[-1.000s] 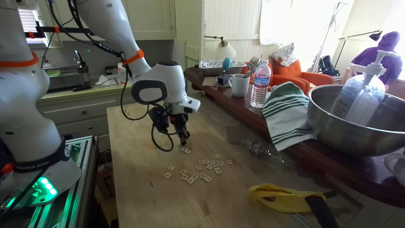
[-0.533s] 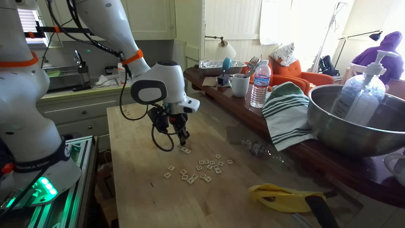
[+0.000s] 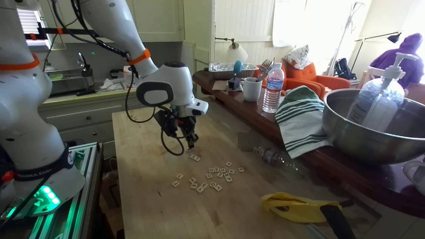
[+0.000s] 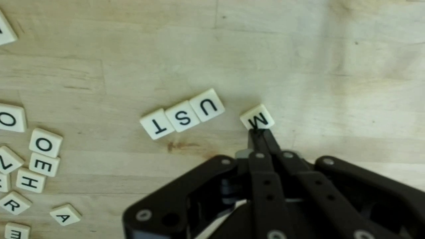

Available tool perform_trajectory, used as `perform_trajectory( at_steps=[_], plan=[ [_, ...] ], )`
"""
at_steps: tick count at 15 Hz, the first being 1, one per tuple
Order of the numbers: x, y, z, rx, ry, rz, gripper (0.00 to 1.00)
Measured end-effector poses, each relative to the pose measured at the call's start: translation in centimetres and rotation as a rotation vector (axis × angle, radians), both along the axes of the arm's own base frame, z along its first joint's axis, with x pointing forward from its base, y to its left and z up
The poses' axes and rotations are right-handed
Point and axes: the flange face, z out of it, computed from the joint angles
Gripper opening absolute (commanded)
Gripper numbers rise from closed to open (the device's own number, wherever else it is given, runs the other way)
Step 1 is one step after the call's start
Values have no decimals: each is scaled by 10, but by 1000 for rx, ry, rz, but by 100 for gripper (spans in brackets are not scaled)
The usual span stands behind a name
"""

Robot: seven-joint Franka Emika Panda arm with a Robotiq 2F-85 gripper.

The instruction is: Replace L with M on the letters on the left to spell the word MUST

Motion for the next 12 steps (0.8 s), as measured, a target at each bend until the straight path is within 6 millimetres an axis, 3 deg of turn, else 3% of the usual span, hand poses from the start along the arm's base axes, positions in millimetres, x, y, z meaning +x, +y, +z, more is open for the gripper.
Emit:
perform_trajectory(
  at_steps=[12],
  plan=[
    [-5,1,-5,-1,12,27,0]
  ],
)
